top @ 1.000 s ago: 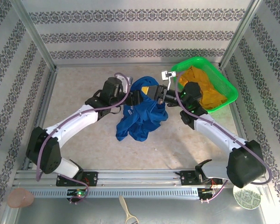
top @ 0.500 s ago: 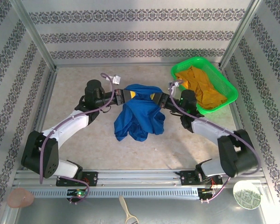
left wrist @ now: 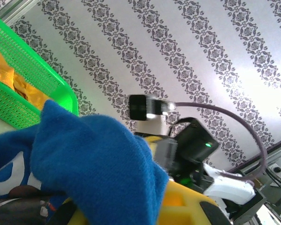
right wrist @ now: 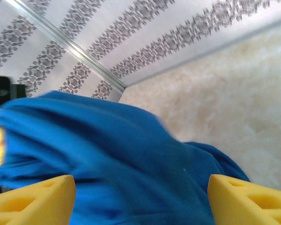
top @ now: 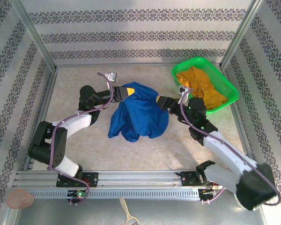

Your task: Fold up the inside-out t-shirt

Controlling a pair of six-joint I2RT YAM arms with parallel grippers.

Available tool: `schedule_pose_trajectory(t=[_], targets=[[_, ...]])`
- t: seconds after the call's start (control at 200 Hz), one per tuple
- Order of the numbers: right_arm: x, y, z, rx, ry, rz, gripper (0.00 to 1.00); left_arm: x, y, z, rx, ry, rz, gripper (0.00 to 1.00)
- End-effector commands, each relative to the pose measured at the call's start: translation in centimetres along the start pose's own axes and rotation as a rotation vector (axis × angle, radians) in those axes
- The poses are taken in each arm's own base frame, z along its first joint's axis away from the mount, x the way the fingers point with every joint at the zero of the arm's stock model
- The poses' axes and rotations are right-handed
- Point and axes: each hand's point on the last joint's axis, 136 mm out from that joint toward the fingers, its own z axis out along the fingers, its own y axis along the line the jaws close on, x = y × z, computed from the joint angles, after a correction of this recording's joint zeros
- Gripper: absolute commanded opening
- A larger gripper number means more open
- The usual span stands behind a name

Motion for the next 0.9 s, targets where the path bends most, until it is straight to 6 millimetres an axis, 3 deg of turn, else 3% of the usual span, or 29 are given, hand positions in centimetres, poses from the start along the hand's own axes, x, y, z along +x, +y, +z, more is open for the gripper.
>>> schedule_pose_trajectory(t=[0.0,0.065,0.18,0.31,0.435,0.62,0.789,0.894], targets=[[1.3,-0.7,-1.2,0.152,0.039,-0.115,0.75,-0.5,-2.2,-0.5,0.051,-0.002,0.092,0.00],[1.1,0.7,-1.7,0.154,0.019,-0.159,0.72,-0.5,-2.0,-0.5,0.044,-0.002,0.086,0.00],[1.3,4.0,-1.2,0.053,0.037,-0.176,0.57,-0.3,-1.7,-0.5,0.033,0.002,0.081,0.00],[3.2,6.8,1.6,-0.068,0.119,-0.130,0.47,-0.3,-1.4,-0.5,0.022,0.002,0.076,0.00],[3.3,8.2,4.4,-0.141,0.130,-0.074,0.42,-0.3,-1.3,-0.5,0.018,0.002,0.072,0.00],[1.7,6.7,7.6,-0.118,0.104,-0.022,0.41,-0.2,-1.5,-0.5,0.023,0.002,0.071,0.00],[1.6,3.5,9.3,-0.029,0.110,0.019,0.64,-0.3,-1.9,-0.6,0.032,0.001,0.077,0.00],[1.4,2.3,9.4,-0.003,0.092,0.042,0.70,-0.2,-2.1,-0.6,0.037,0.001,0.076,0.00]])
